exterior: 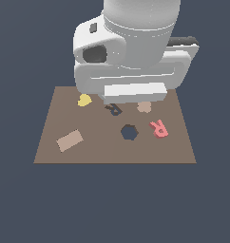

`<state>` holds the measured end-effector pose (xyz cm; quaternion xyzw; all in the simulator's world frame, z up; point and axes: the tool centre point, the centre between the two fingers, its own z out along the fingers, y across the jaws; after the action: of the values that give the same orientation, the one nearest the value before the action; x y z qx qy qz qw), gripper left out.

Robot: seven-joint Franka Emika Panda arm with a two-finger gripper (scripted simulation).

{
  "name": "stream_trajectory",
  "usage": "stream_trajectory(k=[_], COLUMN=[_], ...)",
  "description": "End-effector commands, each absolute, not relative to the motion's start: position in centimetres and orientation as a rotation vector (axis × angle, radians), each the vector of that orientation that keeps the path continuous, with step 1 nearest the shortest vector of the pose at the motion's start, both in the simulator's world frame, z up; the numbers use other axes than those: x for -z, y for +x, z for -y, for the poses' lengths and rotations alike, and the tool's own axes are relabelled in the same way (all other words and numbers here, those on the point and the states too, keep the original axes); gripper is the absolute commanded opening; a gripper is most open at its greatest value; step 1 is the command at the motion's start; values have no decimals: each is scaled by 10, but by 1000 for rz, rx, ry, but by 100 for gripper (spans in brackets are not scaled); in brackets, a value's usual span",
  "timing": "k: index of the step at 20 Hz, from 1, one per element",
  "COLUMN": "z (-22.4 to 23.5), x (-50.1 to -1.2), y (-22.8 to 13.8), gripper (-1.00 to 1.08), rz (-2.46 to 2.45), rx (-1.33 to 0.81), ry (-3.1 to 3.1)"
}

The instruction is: Insert a designated object into the corresponding slot on a board.

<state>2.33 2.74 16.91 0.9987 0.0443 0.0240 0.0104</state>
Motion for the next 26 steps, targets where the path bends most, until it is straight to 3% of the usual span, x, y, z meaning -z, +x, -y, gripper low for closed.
stream_trajectory(k=[1,14,26], z=[-42,-124,-141], x=[-153,-66,-50], y=[27,43,45], gripper=[100,100,100], rz=[-177,-396,-441], rx=[-64,-11,1], ry=[3119,3115,3111])
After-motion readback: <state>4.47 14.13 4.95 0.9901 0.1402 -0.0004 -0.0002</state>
